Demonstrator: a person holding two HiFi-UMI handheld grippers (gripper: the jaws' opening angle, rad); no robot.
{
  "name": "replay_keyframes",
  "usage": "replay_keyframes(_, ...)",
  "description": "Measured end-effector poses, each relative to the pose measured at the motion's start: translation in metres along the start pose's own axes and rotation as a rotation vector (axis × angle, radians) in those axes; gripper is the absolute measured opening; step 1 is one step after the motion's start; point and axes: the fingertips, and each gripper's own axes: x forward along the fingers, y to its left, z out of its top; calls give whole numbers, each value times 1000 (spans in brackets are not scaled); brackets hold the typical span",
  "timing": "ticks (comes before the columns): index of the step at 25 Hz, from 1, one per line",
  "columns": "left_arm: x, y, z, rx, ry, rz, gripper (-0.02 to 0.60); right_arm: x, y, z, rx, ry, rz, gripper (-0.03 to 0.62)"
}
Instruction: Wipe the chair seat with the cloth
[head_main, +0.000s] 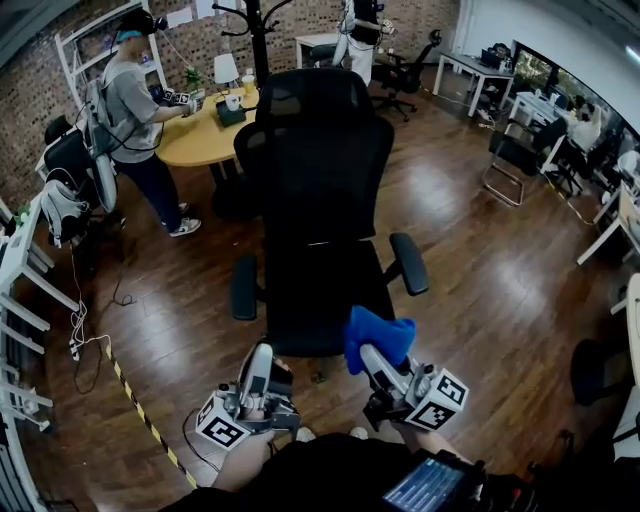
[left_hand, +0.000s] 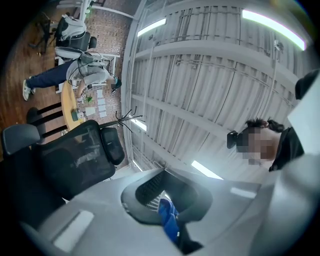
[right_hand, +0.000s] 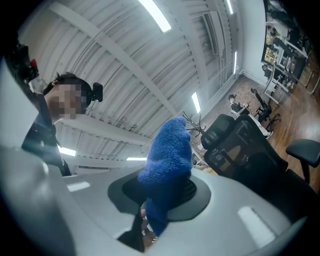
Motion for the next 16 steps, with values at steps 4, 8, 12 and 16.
replay_keyframes(4,0,-2,0,10,-7,-2,-5,0,3,3,-8,4,10,80)
replay_keyframes(8,0,-6,0,18,-12,-11,-5,-2,2,4,-10,12,11,80)
replay_keyframes(12,4,-10,3,17,-17,-12,-5,2,5,9,-13,16,19,80)
replay_keyframes(16,6,-16,6,16,-20,-12,-5,4,11,14,-15,16,17,80)
